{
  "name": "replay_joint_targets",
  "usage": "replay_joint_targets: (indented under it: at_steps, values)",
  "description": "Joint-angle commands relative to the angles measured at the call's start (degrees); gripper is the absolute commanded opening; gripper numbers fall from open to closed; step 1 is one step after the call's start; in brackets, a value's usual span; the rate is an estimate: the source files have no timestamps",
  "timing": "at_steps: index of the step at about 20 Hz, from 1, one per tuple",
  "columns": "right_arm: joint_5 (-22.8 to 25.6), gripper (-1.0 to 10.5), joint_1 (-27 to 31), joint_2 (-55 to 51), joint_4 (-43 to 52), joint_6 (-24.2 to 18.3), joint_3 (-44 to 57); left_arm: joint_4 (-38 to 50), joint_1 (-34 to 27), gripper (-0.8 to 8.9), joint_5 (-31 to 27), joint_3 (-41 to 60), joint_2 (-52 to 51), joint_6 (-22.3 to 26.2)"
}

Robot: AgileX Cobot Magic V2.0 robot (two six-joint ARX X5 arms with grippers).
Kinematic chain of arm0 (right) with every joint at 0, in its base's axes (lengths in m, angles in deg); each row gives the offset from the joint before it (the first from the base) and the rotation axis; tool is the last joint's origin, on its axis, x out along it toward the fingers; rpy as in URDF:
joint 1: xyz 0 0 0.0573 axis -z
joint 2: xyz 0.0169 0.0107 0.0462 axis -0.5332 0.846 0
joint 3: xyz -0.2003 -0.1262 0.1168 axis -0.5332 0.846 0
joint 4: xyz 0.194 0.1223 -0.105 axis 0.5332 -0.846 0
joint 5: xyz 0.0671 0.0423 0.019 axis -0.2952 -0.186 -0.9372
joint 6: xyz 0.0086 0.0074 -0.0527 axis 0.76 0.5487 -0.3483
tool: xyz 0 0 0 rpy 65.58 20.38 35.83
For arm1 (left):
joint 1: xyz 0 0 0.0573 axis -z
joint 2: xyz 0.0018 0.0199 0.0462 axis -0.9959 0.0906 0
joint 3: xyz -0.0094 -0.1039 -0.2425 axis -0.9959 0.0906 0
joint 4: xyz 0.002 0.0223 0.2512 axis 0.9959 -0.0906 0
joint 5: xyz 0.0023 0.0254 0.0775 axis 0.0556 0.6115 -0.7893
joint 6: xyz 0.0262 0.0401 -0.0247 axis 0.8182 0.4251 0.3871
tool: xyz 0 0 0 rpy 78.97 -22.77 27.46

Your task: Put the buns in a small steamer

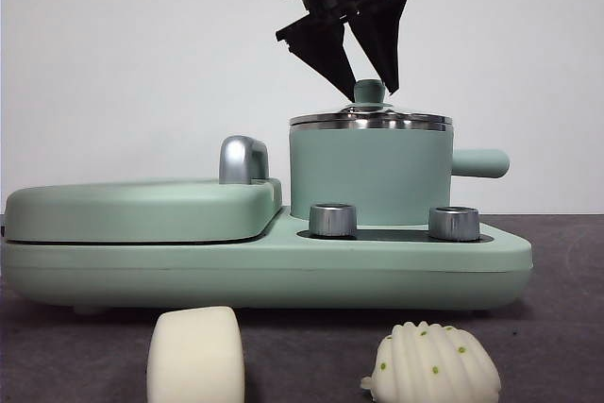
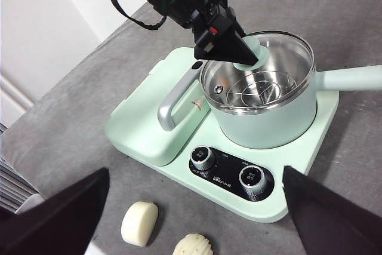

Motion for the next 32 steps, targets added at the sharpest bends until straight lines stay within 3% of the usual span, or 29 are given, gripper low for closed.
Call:
replay_joint_targets:
  at_steps: [1, 3, 7, 24, 29, 32]
  values:
    - [0.0, 4.6, -0.2, 0.2, 0.4, 0.4, -1.0, 0.5, 0.4, 2.12, -0.2, -1.8, 2.1, 0.6]
    - [0.0, 4.6, -0.2, 0.2, 0.4, 0.4, -1.0, 0.4, 0.4, 1.24, -0.2, -1.8, 2.2, 0.6]
    - [0.0, 4.6, -0.2, 0.2, 0.4, 0.4, -1.0, 0.0, 0.4, 0.54, -0.2, -1.8, 2.2, 0.6]
    - [-0.1, 4.6, -0.2, 0.2, 0.7, 1.1, -1.0, -9.7, -3.3, 0.54, -1.9, -17.6, 1.4, -2.4]
    - [-2.0, 4.6, -0.9, 2.8, -0.5, 4.2, -1.1, -10.6, -6.5, 0.54, -1.9, -17.6, 1.1, -2.4]
    - [-2.0, 4.6, -5.2, 7.7, -1.1, 6.4, -1.3, -10.6, -10.1, 0.54, -1.9, -17.6, 0.7, -2.4]
